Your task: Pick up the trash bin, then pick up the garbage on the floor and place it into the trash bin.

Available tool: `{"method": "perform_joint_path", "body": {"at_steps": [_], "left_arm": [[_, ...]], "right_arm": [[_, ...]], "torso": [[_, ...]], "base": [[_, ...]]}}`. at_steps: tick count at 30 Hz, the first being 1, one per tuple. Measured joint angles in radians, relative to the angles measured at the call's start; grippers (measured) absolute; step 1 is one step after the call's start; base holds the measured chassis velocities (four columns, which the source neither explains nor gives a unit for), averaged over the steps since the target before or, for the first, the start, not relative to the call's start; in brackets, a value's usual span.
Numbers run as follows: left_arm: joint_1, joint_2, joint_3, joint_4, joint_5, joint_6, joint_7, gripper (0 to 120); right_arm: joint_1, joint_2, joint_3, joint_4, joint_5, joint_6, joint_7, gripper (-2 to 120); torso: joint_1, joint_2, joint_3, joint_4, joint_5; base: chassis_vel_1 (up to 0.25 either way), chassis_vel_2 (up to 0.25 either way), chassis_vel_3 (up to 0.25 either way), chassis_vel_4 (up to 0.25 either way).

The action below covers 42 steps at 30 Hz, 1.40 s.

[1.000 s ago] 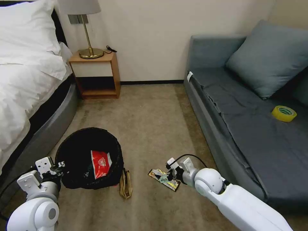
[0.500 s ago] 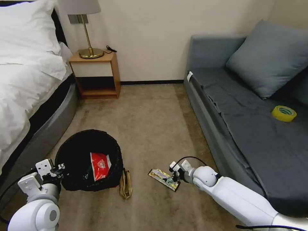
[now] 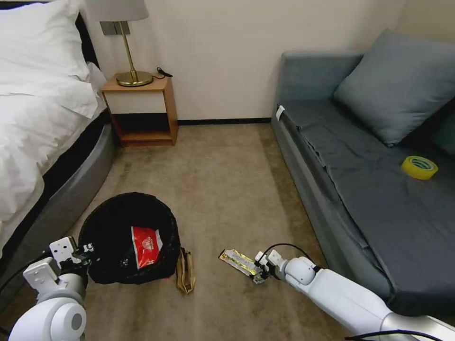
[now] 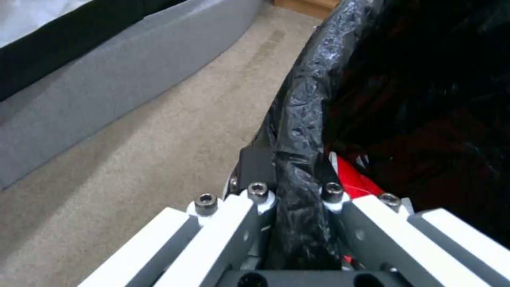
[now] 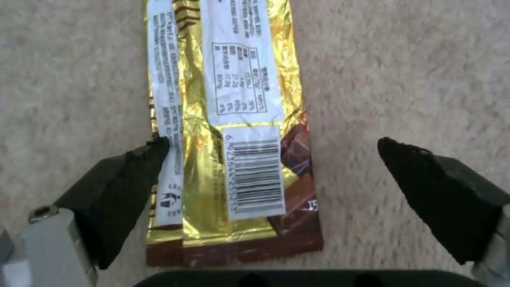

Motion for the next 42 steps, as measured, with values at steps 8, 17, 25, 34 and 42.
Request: {"method": "perform_joint_path", "body": {"at_steps": [8,17,25,34,42], "left_arm": [[-0.001,0.002,0.0,0.005,-0.001,-0.003,0.0,3],[-0.012,0.004,0.004,0.011,-0.001,-0.003,0.0,3],[-0.014,0.007,0.003,0.011,-0.003,-0.003,0.0,3],[-0.013,0.002,0.006,0.009,-0.002,-0.003,-0.001,3],[-0.015,-0.003,0.012,0.009,0.006,-0.003,-0.001,3]], "right_arm": [[-0.015,0.013,0.014,-0.018,-0.026,0.029,0.007,100],[-0.029,-0.002,0.014,0.001,-0.036,0.047,0.014,98],[-0.038,-0.031,-0.006,0.045,-0.026,0.051,0.017,74],[-0.05,-0.043,-0.013,0.058,-0.03,0.062,0.022,67],[-0.058,-0.053,-0.017,0.062,-0.032,0.087,0.021,48]], "torso": [[0.0,0.0,0.0,-0.0001,0.0001],[0.0,0.0,0.0,0.0003,0.0006],[0.0,0.0,0.0,0.0006,0.0009],[0.0,0.0,0.0,0.0003,0.0004],[0.0,0.0,0.0,0.0004,0.0008]], "base": [[0.0,0.0,0.0,0.0],[0.0,0.0,0.0,0.0],[0.0,0.0,0.0,0.0],[0.0,0.0,0.0,0.0],[0.0,0.0,0.0,0.0]]}}
